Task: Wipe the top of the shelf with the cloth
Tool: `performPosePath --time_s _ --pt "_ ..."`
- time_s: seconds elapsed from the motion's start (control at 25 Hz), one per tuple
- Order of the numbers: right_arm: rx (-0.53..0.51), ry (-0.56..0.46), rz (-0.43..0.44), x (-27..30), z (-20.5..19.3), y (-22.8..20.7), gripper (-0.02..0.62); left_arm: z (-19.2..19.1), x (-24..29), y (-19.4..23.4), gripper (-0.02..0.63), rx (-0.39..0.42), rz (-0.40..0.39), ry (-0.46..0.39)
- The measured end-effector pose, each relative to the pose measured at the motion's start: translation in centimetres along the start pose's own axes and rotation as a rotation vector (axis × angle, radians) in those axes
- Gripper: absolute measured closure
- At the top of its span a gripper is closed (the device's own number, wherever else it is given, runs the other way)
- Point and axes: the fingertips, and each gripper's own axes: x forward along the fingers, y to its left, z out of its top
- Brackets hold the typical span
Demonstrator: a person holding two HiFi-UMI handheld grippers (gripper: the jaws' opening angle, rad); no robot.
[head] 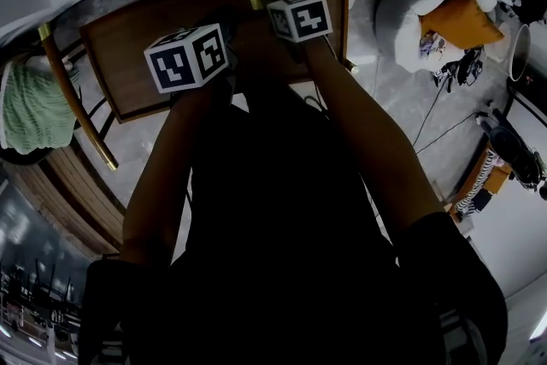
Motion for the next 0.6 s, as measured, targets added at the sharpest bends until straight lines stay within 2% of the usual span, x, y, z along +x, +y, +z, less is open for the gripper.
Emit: performPosePath --time_s 0.36,0.6 --pt "0.039 -0.005 -0.09 -4.1 -1.6 -7.6 0.548 -0.8 5.1 -4.9 0.597 0.024 -0.045 0.025" --pt "0.1 -0.012 -0.164 -5.9 -2.1 -11.2 0.548 -0.9 6.7 -6.6 0.597 0.051 -0.069 0.037"
